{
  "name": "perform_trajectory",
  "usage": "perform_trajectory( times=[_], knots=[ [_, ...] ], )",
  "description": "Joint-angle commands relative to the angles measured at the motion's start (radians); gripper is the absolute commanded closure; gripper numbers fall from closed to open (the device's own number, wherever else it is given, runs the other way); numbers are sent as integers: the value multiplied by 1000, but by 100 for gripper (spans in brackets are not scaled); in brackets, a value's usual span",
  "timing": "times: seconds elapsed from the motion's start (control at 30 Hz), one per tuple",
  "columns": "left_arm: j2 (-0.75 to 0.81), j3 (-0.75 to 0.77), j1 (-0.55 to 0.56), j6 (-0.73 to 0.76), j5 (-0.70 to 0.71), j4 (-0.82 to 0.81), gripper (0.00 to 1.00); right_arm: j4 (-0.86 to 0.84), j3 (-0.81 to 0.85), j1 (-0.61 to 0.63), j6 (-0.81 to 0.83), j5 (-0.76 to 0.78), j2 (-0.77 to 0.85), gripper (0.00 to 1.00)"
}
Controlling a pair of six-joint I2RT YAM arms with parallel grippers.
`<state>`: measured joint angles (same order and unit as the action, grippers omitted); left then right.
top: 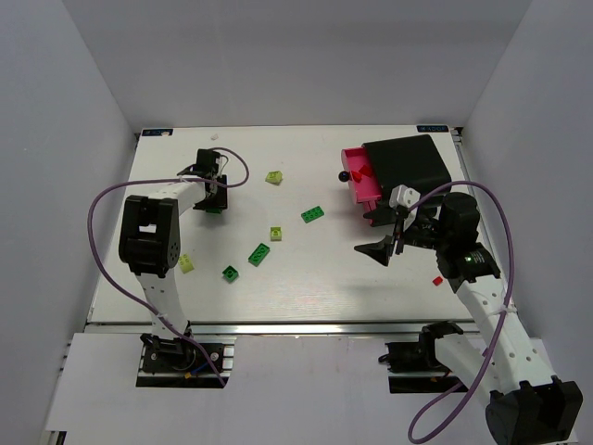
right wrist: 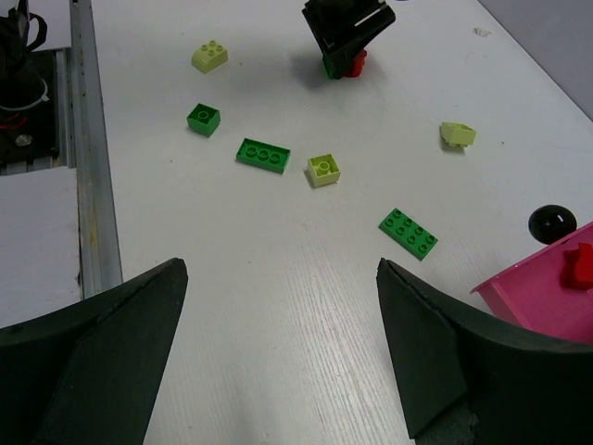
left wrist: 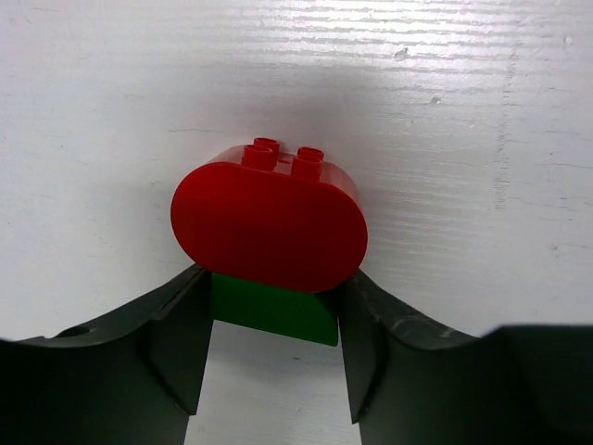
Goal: Sort the legos into containers by color
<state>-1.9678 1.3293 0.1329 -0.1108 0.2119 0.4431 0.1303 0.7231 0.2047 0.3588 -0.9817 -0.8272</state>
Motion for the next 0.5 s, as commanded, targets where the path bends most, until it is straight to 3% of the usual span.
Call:
perform_trajectory(
  times=[0.0, 0.17, 0.3, 0.43, 0.47],
  knots=[
    [20, 5, -4, 7, -34, -20, 42, 3, 2, -4, 19, 0, -6, 12],
    [50, -5, -4, 2, -63, -21, 64, 5, -1, -1, 23, -2, -4, 12],
    [112, -30, -4, -16, -129, -36, 74, 14, -2, -2, 35, -2, -6, 12],
    [253, -114, 17, -26, -299, -83, 80, 14, -4, 1, 14, 0, -18, 12],
    [285, -149, 17, -30, -415, -93, 80, 12, -1, 7, -3, 0, -38, 12]
  ],
)
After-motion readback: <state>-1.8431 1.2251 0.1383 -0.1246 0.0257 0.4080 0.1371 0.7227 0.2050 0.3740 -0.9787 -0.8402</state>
